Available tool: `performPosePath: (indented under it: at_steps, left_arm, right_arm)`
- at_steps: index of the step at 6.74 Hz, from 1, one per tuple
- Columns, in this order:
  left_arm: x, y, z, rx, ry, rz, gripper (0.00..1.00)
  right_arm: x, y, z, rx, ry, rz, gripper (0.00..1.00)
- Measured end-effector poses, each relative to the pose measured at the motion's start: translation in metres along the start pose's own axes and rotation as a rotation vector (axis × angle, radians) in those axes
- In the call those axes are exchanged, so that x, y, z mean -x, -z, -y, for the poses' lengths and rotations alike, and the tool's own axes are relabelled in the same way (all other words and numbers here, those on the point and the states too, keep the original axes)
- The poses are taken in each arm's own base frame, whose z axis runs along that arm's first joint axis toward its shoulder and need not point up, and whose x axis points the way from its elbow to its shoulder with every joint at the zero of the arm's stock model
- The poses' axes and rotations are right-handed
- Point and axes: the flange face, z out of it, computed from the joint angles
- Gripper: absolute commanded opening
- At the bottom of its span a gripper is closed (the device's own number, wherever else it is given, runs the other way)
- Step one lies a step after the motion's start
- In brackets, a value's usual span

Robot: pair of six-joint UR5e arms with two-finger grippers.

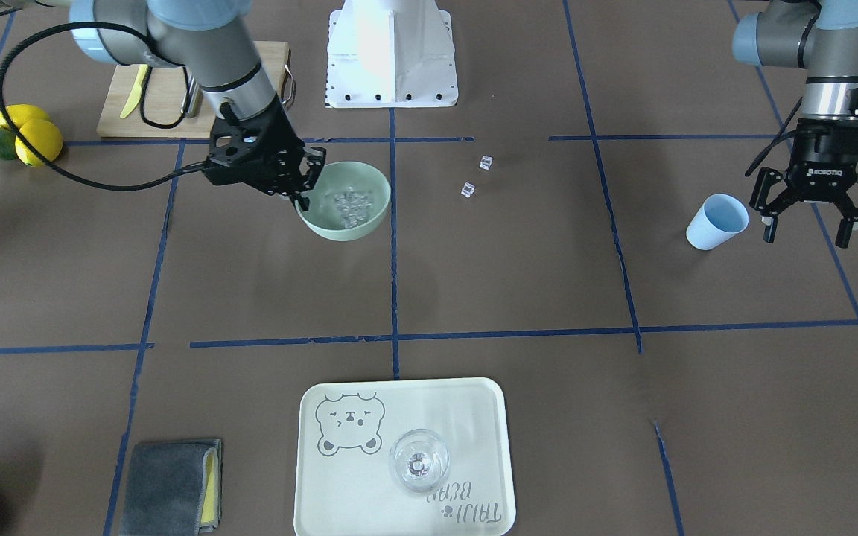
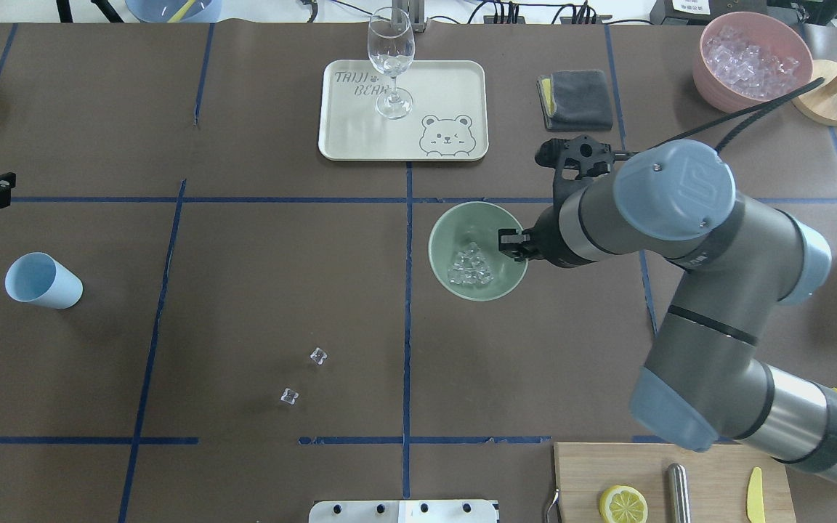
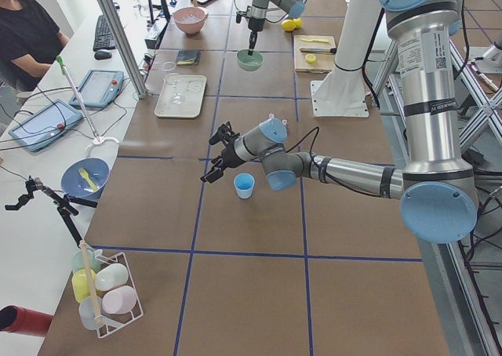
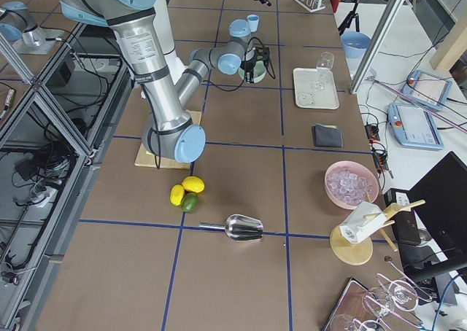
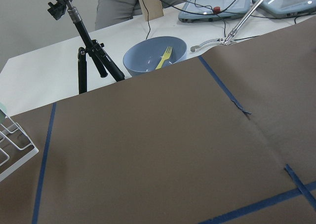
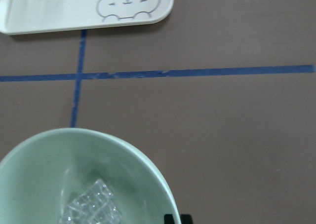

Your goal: Pour ice into bowl

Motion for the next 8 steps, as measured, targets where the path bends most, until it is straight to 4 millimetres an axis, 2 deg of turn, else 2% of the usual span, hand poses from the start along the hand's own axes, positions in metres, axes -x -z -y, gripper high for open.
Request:
performPosePath:
  at_steps: [1,2,4,5,6,7,8]
  left_arm:
    - [0.014,-0.012,0.043,0.087,-0.095,0.075,1.0]
    - [0.027,-0.017,0.07,0.139,-0.167,0.121,1.0]
    - [0.052,-0.016,0.084,0.191,-0.207,0.145,1.0]
    - [0.074,-0.018,0.086,0.241,-0.202,0.126,1.0]
    - [0.096,-0.021,0.084,0.282,-0.188,0.097,1.0]
    - [0.109,-0.022,0.081,0.305,-0.183,0.079,1.0]
    - [0.115,-0.023,0.078,0.315,-0.179,0.073,1.0]
  right_arm:
    - [-0.077,0.003,0.005,-0.009,0.03,0.009,0.0]
    - [-0.145,0.014,0.014,0.011,0.046,0.022,0.0]
    - [-0.262,0.037,0.022,0.039,0.098,-0.039,0.0]
    - [-0.311,0.043,0.018,0.052,0.109,-0.08,0.0]
    - [-0.352,0.033,0.01,0.087,0.099,-0.094,0.0]
    - [-0.384,0.016,0.0,0.131,0.079,-0.083,0.0]
    - [-0.404,0.003,-0.008,0.169,0.061,-0.07,0.82]
